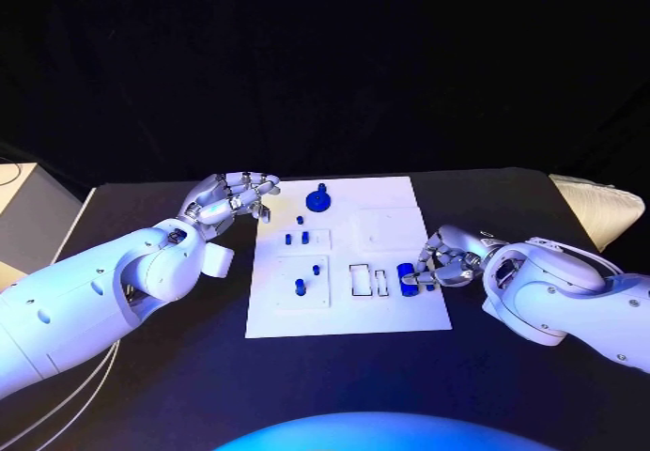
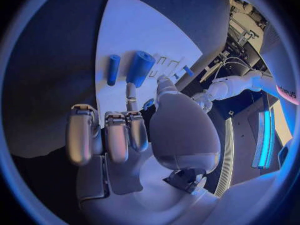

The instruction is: Assemble the parts on the task board

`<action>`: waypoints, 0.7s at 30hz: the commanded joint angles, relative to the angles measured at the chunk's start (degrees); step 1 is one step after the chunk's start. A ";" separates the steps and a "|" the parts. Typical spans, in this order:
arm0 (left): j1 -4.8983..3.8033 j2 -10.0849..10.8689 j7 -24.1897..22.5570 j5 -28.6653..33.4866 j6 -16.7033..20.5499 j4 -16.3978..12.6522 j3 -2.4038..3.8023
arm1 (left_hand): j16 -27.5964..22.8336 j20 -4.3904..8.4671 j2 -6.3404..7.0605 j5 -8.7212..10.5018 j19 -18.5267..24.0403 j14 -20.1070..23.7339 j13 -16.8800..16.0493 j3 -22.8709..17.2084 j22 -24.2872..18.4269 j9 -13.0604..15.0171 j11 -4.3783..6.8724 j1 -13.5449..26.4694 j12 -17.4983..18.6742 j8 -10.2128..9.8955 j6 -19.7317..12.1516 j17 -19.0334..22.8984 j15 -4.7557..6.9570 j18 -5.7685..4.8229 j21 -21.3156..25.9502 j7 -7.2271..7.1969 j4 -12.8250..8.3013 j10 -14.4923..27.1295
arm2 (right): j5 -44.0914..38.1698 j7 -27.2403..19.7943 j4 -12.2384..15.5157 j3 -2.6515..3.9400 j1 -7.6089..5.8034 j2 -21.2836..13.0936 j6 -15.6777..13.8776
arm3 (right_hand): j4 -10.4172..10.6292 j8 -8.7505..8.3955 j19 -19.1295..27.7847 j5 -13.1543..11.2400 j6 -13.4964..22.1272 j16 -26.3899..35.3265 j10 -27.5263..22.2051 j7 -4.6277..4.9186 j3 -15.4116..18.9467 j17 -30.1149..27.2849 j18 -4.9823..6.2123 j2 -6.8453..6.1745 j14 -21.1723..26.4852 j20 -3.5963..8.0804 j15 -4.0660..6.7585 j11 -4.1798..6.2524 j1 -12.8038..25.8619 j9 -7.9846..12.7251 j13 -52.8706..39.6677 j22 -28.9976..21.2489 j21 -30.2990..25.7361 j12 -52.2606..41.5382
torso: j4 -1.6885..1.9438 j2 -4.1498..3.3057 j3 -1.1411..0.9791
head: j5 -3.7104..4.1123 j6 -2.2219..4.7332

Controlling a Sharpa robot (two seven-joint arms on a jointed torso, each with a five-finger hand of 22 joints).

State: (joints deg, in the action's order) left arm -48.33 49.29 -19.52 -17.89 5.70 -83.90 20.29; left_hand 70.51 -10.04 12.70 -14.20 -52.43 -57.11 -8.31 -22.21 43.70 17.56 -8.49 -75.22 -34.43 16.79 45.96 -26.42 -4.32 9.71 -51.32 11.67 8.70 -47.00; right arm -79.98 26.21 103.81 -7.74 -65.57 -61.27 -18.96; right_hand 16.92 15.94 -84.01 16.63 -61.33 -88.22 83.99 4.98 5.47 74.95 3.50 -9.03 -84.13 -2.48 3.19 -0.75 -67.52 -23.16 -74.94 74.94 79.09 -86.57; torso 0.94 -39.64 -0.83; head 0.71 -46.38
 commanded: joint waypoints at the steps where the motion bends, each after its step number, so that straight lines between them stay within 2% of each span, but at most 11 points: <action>1: 0.17 -0.05 -1.09 0.50 -0.93 -0.05 0.05 | 0.24 0.07 0.04 0.29 -0.45 -0.48 -0.07 0.30 -0.06 -0.10 0.11 0.49 -0.39 0.19 -0.33 0.08 -0.06 0.83 0.37 0.37 -0.09 0.24 | -4.52 3.85 -0.03 -0.02 0.38 0.54 1.18 | 0.11 0.34 -2.85 -0.27 0.29 -0.21 3.86 -0.28 0.56 10.61 -1.12 -0.06 -4.94 0.06 0.35 0.43 0.77 -0.13 -12.20 7.27 0.23 0.07 | -0.04 -0.08 -0.07 | 0.02 -0.22; 6: 0.27 -0.03 -0.94 0.51 -1.39 -0.02 0.05 | 0.24 0.08 -0.05 0.22 -0.49 -0.47 -0.09 0.42 -0.10 -0.10 0.11 0.32 -0.41 0.23 -0.35 0.08 -0.05 0.84 0.42 0.36 -0.06 0.36 | -5.73 4.58 -0.39 -0.04 0.71 1.13 1.19 | 0.13 0.52 -2.89 -0.30 0.41 -0.27 3.85 -0.29 1.06 10.82 -1.16 0.16 -4.97 0.06 0.36 0.43 1.53 -0.25 -12.20 7.44 0.41 0.12 | 0.03 -0.02 0.01 | -0.01 -0.55; 16: 0.32 0.17 -0.78 0.52 -1.88 -0.03 0.05 | 0.24 0.09 -0.12 0.16 -0.52 -0.45 -0.09 0.50 -0.13 -0.10 0.11 0.14 -0.41 0.26 -0.36 0.09 -0.06 0.84 0.46 0.35 -0.06 0.49 | -7.42 5.49 -1.21 -0.07 1.19 2.10 2.98 | 0.16 0.98 -3.04 -0.41 0.52 -0.49 3.89 -0.33 1.83 11.44 -1.29 0.54 -5.09 0.06 0.36 0.46 3.79 -0.51 -12.27 7.94 0.99 0.10 | 0.00 -0.03 -0.10 | -0.08 -0.82; 21: 0.33 0.22 -0.65 0.52 -2.11 0.01 0.05 | 0.23 0.09 -0.11 0.12 -0.53 -0.42 -0.09 0.58 -0.15 -0.10 0.10 0.04 -0.40 0.28 -0.38 0.09 -0.06 0.84 0.49 0.35 -0.06 0.59 | -7.81 5.71 -1.66 -0.09 1.38 2.82 3.76 | 0.18 1.14 -3.10 -0.28 0.65 -0.55 3.90 -0.33 2.02 11.63 -1.35 0.69 -5.13 0.05 0.36 0.46 4.92 -0.61 -12.31 8.17 1.25 0.10 | 0.06 -0.02 -0.06 | -0.11 -1.04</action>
State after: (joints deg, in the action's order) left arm -48.06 49.53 -19.59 -17.78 4.99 -83.82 20.28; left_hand 70.51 -9.84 12.69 -14.20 -52.63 -57.11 -8.36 -21.89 43.60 17.52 -8.29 -75.22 -34.62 16.78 45.96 -26.37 -4.32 9.72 -51.08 11.67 8.70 -46.80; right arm -85.97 31.09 102.25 -7.81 -64.29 -58.60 -17.16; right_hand 17.01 16.84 -84.01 16.39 -61.12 -88.43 83.98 4.77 7.11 74.94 2.90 -8.40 -84.13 -2.48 3.19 -0.75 -62.93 -23.69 -74.93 74.93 80.19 -86.56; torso 0.96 -39.65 -0.91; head 0.63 -47.32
